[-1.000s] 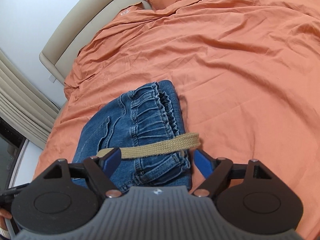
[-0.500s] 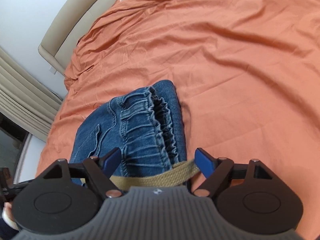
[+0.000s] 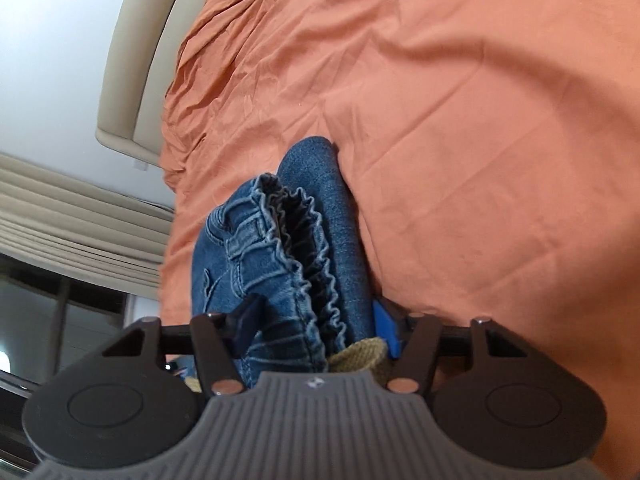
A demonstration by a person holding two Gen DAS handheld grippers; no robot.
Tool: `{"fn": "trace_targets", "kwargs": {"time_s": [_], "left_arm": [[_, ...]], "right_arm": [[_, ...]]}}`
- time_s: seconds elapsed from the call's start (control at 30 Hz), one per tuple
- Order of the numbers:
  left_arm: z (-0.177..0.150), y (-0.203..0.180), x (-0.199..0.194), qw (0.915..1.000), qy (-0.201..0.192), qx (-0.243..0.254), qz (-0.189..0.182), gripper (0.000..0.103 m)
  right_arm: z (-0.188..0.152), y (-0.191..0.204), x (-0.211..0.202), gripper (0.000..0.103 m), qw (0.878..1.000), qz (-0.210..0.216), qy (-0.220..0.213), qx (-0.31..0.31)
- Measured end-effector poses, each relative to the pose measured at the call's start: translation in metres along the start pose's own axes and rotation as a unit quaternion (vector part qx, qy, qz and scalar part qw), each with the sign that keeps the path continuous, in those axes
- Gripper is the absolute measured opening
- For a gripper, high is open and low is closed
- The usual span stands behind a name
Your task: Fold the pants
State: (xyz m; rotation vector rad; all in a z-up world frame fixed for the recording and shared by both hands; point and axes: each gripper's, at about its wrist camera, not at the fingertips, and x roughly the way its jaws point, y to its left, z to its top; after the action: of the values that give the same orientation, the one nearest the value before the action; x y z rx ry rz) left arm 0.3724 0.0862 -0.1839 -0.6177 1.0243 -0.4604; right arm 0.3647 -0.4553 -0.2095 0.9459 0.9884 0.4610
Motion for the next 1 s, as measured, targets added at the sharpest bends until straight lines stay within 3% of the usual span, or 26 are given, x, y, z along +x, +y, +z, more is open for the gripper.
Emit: {"fn": "trace_targets", "kwargs": {"time_s": [0.17,0.23,0.3,0.4,0.7,1.0], "left_arm": [[-0.005,-0.014,0.009,0.9998,-0.007,0.016,0.008,0.036],[-0.006,-0.018,0.006,0.9996,-0.016,0.015,0.018,0.018],[-0.006,-0.025,0.000,0.9989,-0.026,0.023,0.031,0.014],[-0.009,-0.042,-0.008,0.9963,-0.042,0.049,0.057,0.011],[-0.014,-0.085,-0.066,0.9866,-0.086,0.111,0.084,0.010],[-0.017,-0.070,-0.163,0.9780,-0.104,0.124,0.131,0.010]], "right_arm": [[0.000,0.004,0.004,0.038,1.000,0.007,-0.003,-0.001],[-0.002,0.011,0.002,0.034,1.000,0.007,-0.012,-0.019],[-0.004,0.022,-0.002,0.028,0.999,0.004,-0.019,-0.048],[-0.006,0.042,-0.010,0.020,0.996,0.000,-0.035,-0.084],[-0.047,0.106,-0.035,0.017,0.986,0.040,-0.086,-0.139],[-0.103,0.156,0.004,0.016,0.988,0.080,-0.049,-0.126]]}}
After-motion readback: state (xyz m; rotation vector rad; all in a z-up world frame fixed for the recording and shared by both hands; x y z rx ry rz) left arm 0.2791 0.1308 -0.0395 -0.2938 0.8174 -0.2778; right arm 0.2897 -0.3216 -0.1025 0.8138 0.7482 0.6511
